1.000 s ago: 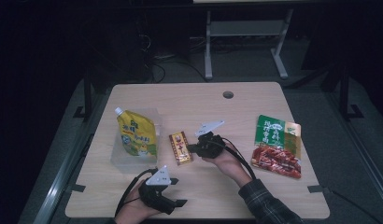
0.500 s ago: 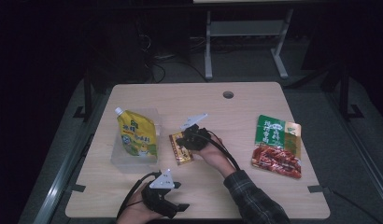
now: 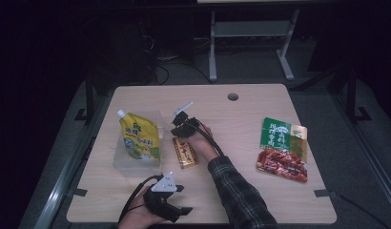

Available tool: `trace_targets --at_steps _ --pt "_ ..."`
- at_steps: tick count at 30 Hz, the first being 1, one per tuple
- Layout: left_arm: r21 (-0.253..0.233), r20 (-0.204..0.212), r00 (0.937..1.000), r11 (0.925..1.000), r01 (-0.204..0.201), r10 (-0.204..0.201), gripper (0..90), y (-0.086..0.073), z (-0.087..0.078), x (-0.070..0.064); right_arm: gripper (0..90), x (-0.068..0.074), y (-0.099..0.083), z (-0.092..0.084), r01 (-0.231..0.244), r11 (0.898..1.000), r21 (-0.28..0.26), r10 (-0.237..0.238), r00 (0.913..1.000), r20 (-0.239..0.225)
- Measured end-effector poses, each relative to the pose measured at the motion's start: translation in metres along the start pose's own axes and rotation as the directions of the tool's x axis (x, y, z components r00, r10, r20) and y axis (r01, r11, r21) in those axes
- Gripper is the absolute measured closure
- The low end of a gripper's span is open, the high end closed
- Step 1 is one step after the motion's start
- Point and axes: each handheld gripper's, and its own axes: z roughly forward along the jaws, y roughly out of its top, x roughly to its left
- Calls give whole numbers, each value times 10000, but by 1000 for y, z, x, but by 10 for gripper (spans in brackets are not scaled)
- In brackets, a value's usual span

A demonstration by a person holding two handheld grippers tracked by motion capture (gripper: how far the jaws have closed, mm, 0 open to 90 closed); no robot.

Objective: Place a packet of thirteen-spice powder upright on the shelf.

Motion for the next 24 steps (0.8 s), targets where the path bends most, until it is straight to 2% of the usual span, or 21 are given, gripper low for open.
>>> trace_targets --at_steps 3,9,20,24 --pt "-41 -19 10000 10000 29 -30 223 0 -1 1 900 -1 -3 5 245 9992 329 -250 9996 146" --pt "-20 -91 10000 10000 39 -39 223 0 -2 2 900 -1 -12 -3 281 9989 363 -286 9995 131" --pt "-36 -167 9998 9999 96 -97 222 0 -2 3 900 0 -46 -42 914 9923 835 -933 9954 197" --pt "-29 -181 9998 9999 124 -125 222 0 -2 3 900 0 -50 -53 876 9942 619 -887 9960 140"
